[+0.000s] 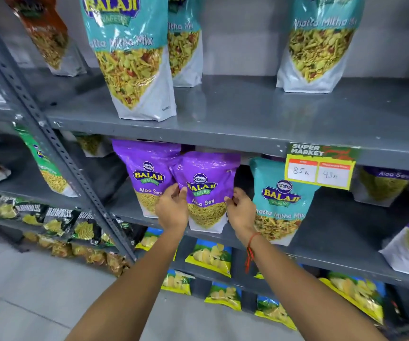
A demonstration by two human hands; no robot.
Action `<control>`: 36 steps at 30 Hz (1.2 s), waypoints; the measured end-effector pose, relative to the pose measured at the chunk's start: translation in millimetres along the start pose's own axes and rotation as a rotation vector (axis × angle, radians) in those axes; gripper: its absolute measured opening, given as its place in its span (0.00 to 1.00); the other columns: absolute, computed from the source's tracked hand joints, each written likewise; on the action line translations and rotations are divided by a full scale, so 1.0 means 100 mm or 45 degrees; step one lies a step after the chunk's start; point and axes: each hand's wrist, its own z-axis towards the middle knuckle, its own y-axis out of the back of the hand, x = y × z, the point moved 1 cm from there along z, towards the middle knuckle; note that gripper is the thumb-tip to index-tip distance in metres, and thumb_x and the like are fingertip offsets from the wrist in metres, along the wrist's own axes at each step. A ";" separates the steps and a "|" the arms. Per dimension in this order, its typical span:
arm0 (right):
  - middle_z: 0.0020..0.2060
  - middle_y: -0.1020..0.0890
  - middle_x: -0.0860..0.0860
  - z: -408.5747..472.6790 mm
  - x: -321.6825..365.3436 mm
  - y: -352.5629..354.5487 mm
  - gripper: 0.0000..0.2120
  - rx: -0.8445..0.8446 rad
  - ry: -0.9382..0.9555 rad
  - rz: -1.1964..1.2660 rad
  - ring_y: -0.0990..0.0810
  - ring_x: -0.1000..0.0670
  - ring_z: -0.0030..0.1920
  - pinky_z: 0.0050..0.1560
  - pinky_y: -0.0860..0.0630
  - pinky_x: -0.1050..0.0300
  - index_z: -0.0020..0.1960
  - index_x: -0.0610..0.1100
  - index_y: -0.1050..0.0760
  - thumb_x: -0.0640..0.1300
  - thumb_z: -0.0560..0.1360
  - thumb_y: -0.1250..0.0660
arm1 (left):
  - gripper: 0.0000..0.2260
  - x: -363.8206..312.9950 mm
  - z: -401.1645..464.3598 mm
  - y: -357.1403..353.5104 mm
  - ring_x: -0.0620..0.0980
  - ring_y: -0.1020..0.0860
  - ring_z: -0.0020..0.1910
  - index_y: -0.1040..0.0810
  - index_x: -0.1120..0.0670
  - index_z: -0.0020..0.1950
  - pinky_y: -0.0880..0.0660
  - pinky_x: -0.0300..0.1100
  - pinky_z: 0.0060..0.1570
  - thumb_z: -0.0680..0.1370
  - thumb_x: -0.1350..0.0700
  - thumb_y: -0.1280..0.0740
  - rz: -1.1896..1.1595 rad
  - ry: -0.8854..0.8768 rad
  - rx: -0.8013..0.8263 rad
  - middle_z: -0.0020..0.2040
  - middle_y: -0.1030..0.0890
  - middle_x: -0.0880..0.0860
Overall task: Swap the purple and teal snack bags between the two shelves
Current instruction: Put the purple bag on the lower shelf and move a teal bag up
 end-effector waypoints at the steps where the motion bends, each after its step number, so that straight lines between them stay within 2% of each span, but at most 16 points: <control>1: 0.52 0.15 0.42 -0.05 0.00 0.04 0.14 0.013 -0.011 0.045 0.17 0.40 0.54 0.55 0.22 0.49 0.61 0.42 0.23 0.39 0.76 0.34 | 0.15 -0.05 -0.06 0.01 0.54 0.18 0.50 0.20 0.54 0.59 0.23 0.47 0.52 0.76 0.48 0.31 -0.052 -0.024 -0.010 0.52 0.15 0.55; 3: 0.58 0.17 0.44 -0.16 0.00 0.16 0.19 0.006 -0.015 0.144 0.19 0.45 0.58 0.59 0.24 0.54 0.67 0.41 0.26 0.39 0.77 0.33 | 0.14 -0.18 -0.20 -0.01 0.51 0.18 0.47 0.20 0.53 0.58 0.22 0.46 0.50 0.76 0.49 0.31 -0.119 -0.137 -0.023 0.53 0.15 0.53; 4: 0.57 0.17 0.44 -0.22 0.00 0.25 0.18 -0.034 0.007 0.179 0.19 0.47 0.56 0.58 0.24 0.54 0.66 0.41 0.25 0.40 0.77 0.33 | 0.13 -0.25 -0.28 -0.04 0.49 0.18 0.46 0.19 0.53 0.57 0.21 0.47 0.48 0.75 0.48 0.31 -0.124 -0.204 -0.003 0.52 0.15 0.53; 6: 0.50 0.16 0.47 -0.33 -0.02 0.44 0.11 -0.221 0.075 0.265 0.18 0.51 0.47 0.51 0.21 0.53 0.59 0.43 0.21 0.42 0.76 0.32 | 0.12 -0.40 -0.45 -0.15 0.48 0.17 0.44 0.18 0.52 0.55 0.20 0.47 0.47 0.75 0.47 0.32 -0.101 -0.326 0.088 0.49 0.14 0.52; 8: 0.41 0.17 0.53 -0.42 -0.05 0.69 0.04 -0.510 0.107 0.314 0.19 0.56 0.41 0.45 0.24 0.56 0.50 0.48 0.21 0.41 0.76 0.32 | 0.13 -0.52 -0.61 -0.31 0.49 0.17 0.43 0.17 0.51 0.54 0.20 0.48 0.47 0.75 0.46 0.31 -0.067 -0.408 0.215 0.48 0.14 0.51; 10: 0.40 0.19 0.52 -0.43 -0.15 0.95 0.04 -0.749 0.078 0.322 0.20 0.52 0.42 0.43 0.24 0.54 0.48 0.50 0.25 0.42 0.75 0.33 | 0.15 -0.58 -0.76 -0.50 0.50 0.17 0.46 0.18 0.51 0.57 0.21 0.47 0.50 0.75 0.45 0.31 0.008 -0.447 0.360 0.49 0.14 0.51; 12: 0.46 0.20 0.48 -0.33 -0.33 1.16 0.09 -0.852 0.008 0.269 0.20 0.45 0.47 0.47 0.23 0.47 0.53 0.48 0.27 0.44 0.73 0.32 | 0.20 -0.56 -0.85 -0.68 0.52 0.18 0.53 0.21 0.53 0.62 0.23 0.47 0.53 0.76 0.43 0.33 0.127 -0.439 0.499 0.55 0.15 0.53; 14: 0.54 0.20 0.44 -0.18 -0.54 1.29 0.19 -0.752 -0.169 0.209 0.21 0.42 0.55 0.54 0.23 0.45 0.63 0.44 0.28 0.46 0.74 0.30 | 0.22 -0.51 -0.88 -0.84 0.55 0.18 0.56 0.22 0.55 0.63 0.24 0.49 0.53 0.77 0.41 0.36 0.235 -0.419 0.592 0.57 0.16 0.55; 16: 0.59 0.19 0.43 -0.07 -0.70 1.37 0.20 -0.485 -0.303 0.304 0.20 0.44 0.58 0.53 0.23 0.50 0.65 0.41 0.27 0.48 0.77 0.32 | 0.20 -0.45 -0.88 -0.96 0.56 0.17 0.51 0.19 0.53 0.56 0.22 0.50 0.47 0.77 0.40 0.38 0.260 -0.421 0.630 0.52 0.14 0.55; 18: 0.52 0.16 0.42 -0.02 -0.76 1.44 0.16 -0.272 -0.223 0.259 0.18 0.47 0.50 0.44 0.25 0.54 0.58 0.40 0.21 0.50 0.79 0.35 | 0.16 -0.43 -0.86 -1.03 0.57 0.17 0.45 0.19 0.53 0.49 0.21 0.49 0.40 0.77 0.41 0.37 0.245 -0.407 0.608 0.46 0.14 0.55; 19: 0.46 0.15 0.41 0.01 -0.79 1.48 0.16 -0.238 -0.136 0.186 0.19 0.50 0.45 0.41 0.27 0.55 0.53 0.40 0.19 0.52 0.79 0.35 | 0.15 -0.43 -0.85 -1.06 0.57 0.18 0.42 0.20 0.53 0.46 0.23 0.48 0.37 0.77 0.42 0.36 0.251 -0.412 0.579 0.43 0.14 0.55; 22: 0.30 0.22 0.38 0.05 -0.82 1.56 0.21 -0.298 0.003 0.024 0.28 0.54 0.34 0.35 0.36 0.54 0.39 0.34 0.21 0.52 0.78 0.34 | 0.15 -0.46 -0.85 -1.09 0.56 0.20 0.35 0.22 0.55 0.39 0.33 0.42 0.29 0.77 0.45 0.35 0.275 -0.452 0.520 0.38 0.16 0.55; 26: 0.26 0.27 0.35 -0.01 -0.82 1.60 0.24 -0.369 0.084 -0.094 0.33 0.48 0.27 0.32 0.37 0.51 0.32 0.34 0.26 0.53 0.77 0.33 | 0.17 -0.47 -0.95 -0.97 0.53 0.27 0.29 0.26 0.56 0.33 0.42 0.41 0.25 0.77 0.47 0.34 0.247 -0.435 0.525 0.29 0.22 0.54; 28: 0.24 0.34 0.40 -0.18 -0.78 1.61 0.25 -0.363 0.088 -0.131 0.39 0.53 0.28 0.32 0.42 0.52 0.27 0.40 0.33 0.52 0.77 0.33 | 0.18 -0.44 -1.05 -0.85 0.54 0.30 0.27 0.30 0.55 0.31 0.45 0.41 0.24 0.77 0.48 0.33 0.239 -0.455 0.529 0.25 0.29 0.50; 31: 0.24 0.42 0.51 -0.53 -0.70 1.61 0.25 -0.364 0.093 -0.159 0.45 0.53 0.27 0.31 0.46 0.53 0.28 0.45 0.43 0.49 0.77 0.33 | 0.17 -0.35 -1.23 -0.59 0.56 0.28 0.30 0.30 0.53 0.32 0.40 0.44 0.27 0.77 0.47 0.34 0.217 -0.451 0.509 0.27 0.28 0.51; 36: 0.22 0.42 0.49 -1.19 -0.51 1.65 0.24 -0.371 0.195 -0.164 0.43 0.52 0.27 0.30 0.45 0.54 0.29 0.40 0.42 0.48 0.76 0.33 | 0.16 -0.26 -1.59 0.02 0.56 0.23 0.34 0.25 0.55 0.35 0.27 0.50 0.33 0.77 0.46 0.34 0.028 -0.499 0.440 0.31 0.21 0.55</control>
